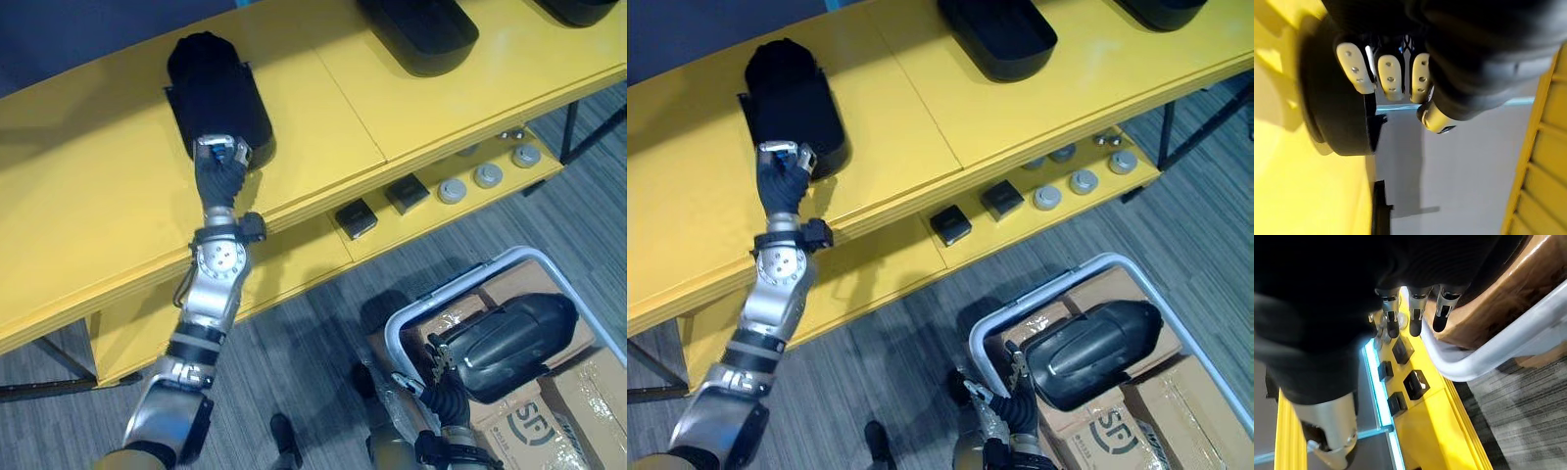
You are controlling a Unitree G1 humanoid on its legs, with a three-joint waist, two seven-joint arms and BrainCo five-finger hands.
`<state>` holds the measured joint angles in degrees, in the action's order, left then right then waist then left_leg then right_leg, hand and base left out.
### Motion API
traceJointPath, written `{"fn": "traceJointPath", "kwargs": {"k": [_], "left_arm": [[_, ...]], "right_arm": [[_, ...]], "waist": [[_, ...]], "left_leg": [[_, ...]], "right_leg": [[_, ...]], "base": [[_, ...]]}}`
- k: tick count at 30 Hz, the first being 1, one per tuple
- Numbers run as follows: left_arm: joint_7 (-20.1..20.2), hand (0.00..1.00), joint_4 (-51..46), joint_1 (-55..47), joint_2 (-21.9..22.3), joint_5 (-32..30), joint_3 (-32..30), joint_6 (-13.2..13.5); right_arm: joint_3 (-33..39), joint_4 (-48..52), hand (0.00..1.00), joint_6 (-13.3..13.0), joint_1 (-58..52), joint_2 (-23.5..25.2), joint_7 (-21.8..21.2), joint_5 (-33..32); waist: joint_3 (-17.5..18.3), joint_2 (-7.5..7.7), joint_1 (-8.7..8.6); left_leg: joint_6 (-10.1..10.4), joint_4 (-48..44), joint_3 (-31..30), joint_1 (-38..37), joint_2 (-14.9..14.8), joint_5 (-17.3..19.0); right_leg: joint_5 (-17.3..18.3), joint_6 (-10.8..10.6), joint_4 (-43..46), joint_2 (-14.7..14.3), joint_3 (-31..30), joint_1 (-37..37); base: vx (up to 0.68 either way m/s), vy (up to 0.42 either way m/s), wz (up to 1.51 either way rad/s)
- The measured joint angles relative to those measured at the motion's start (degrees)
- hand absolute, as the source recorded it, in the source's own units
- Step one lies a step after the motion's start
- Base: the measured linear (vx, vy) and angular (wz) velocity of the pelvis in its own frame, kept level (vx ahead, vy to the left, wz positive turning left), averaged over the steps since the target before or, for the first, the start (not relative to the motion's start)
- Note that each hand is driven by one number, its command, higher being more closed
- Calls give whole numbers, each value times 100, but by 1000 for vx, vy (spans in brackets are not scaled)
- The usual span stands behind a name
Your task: Walk over and take plastic housings, then place them on the shelf
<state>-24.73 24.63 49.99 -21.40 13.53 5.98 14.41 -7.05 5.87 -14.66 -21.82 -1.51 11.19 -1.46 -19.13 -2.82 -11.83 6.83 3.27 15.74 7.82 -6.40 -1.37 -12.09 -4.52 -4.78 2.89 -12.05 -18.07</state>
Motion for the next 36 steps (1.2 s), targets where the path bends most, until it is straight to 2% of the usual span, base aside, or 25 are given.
{"fn": "traceJointPath", "kwargs": {"k": [5,7,8,12,14,16,17,18,21,23,26,27,29,30,31,32,33,34,35,36], "left_arm": [[86,100,812,469,-385,365,0,-116],[171,100,885,469,-407,462,1,-165],[209,0,910,469,-407,507,1,-174],[235,0,760,434,-395,620,-1,-190],[142,0,-175,53,-294,733,-51,-161],[64,0,-2161,-1101,350,725,-154,104],[42,0,-2565,-1435,593,672,-124,186],[24,0,-3278,-2265,1153,519,76,293],[45,0,-4084,-3529,1703,295,520,305],[243,0,-4527,-4567,1917,196,880,321],[416,0,-4676,-5334,1988,51,799,395],[424,0,-4675,-5453,1997,-1,739,398],[425,0,-4633,-5833,2041,-187,469,402],[425,0,-4616,-5900,2066,-251,436,402],[392,0,-4587,-5973,2101,-354,370,396],[388,0,-4522,-5971,2102,-427,356,392],[393,0,-4454,-5959,2103,-460,385,390],[416,0,-4256,-5896,2103,-484,442,382],[417,0,-4240,-5892,2099,-484,443,382],[465,0,-3982,-5844,2102,-500,479,333]], "right_arm": [[-157,9,0,0,-5,1,-52,-46],[-187,9,0,0,-16,1,-66,-75],[-193,9,0,0,-16,2,-68,-112],[-192,7,0,0,-10,3,-69,-124],[-186,-5,0,0,14,2,-62,-122],[-129,-5,0,0,30,22,-18,-109],[-104,-5,0,1,30,25,-3,-99],[-20,-3,0,0,30,44,38,-88],[181,1,0,0,30,93,112,21],[465,1,0,0,-23,125,174,107],[686,-2,0,-2,-15,100,226,204],[703,-8,0,-2,-12,87,227,220],[708,-10,0,-2,77,-34,227,258],[715,-9,0,-3,122,-89,227,258],[757,-6,0,-4,269,-175,223,259],[865,39,0,-4,345,-228,221,260],[950,92,0,-4,322,-225,220,259],[1145,245,0,-3,207,-152,215,254],[1156,263,0,-3,190,-137,215,254],[1314,756,0,-4,-222,-3,147,253]], "waist": [[-71,121,-111],[-73,124,-135],[-73,126,-137],[-75,128,-130],[-75,129,-119],[-73,125,-102],[-72,124,-84],[-67,115,2],[-50,99,97],[152,-42,205],[453,-187,422],[530,-195,460],[745,-193,537],[796,-211,572],[835,-237,717],[884,-271,757],[954,-304,724],[1020,-255,625],[1023,-249,622],[1027,-167,562]], "left_leg": [[-4,-169,139,-4,-7,112],[4,-194,157,-3,-5,137],[5,-200,161,-2,-6,141],[7,-198,164,1,-16,142],[5,-194,158,1,-19,144],[-5,-158,152,-51,-33,149],[-6,-146,153,-82,-41,149],[-12,-143,153,-175,-62,169],[-5,-151,65,-265,-61,180],[-19,-147,-91,-335,-70,198],[30,-155,-88,-608,-107,247],[45,-186,-66,-648,-124,285],[126,-943,-146,-577,-246,752],[79,-1234,-366,-504,-258,920],[51,-1661,-1112,-474,-254,1228],[99,-1792,-1582,-538,-251,1452],[90,-1779,-1598,-567,-264,1575],[57,-1722,-1394,-661,-219,1650],[56,-1722,-1375,-674,-213,1650],[-27,-1717,-862,-904,-120,1700]], "right_leg": [[-27,-19,-1,-4,-157,1],[-28,-21,-1,0,-175,1],[-28,-21,-1,-1,-179,-1],[-28,-20,-1,-11,-178,-6],[-28,-20,0,-11,-169,-3],[-29,-21,0,-32,-143,37],[-29,-21,0,-41,-134,63],[-26,-22,0,-65,-115,158],[49,-58,-2,-61,2,309],[126,-75,-4,-57,169,457],[223,-101,-4,-95,173,728],[230,-101,-4,-115,144,762],[260,-68,28,-210,-47,916],[266,-59,54,-250,-148,922],[272,-56,164,-375,-425,902],[292,-58,264,-499,-643,859],[301,-65,306,-550,-735,806],[306,-127,445,-587,-935,706],[308,-132,458,-587,-951,701],[240,-190,639,-618,-1423,615]], "base": [[36,66,-15],[29,51,-6],[38,47,-4],[50,38,-1],[55,36,1],[74,39,0],[94,39,-2],[81,37,0],[41,24,16],[16,19,35],[43,16,2],[37,9,-19],[49,18,-36],[55,36,-81],[30,51,-116],[1,57,-122],[-64,76,-103],[-80,80,-55],[-98,113,-114],[-96,128,-153]]}}
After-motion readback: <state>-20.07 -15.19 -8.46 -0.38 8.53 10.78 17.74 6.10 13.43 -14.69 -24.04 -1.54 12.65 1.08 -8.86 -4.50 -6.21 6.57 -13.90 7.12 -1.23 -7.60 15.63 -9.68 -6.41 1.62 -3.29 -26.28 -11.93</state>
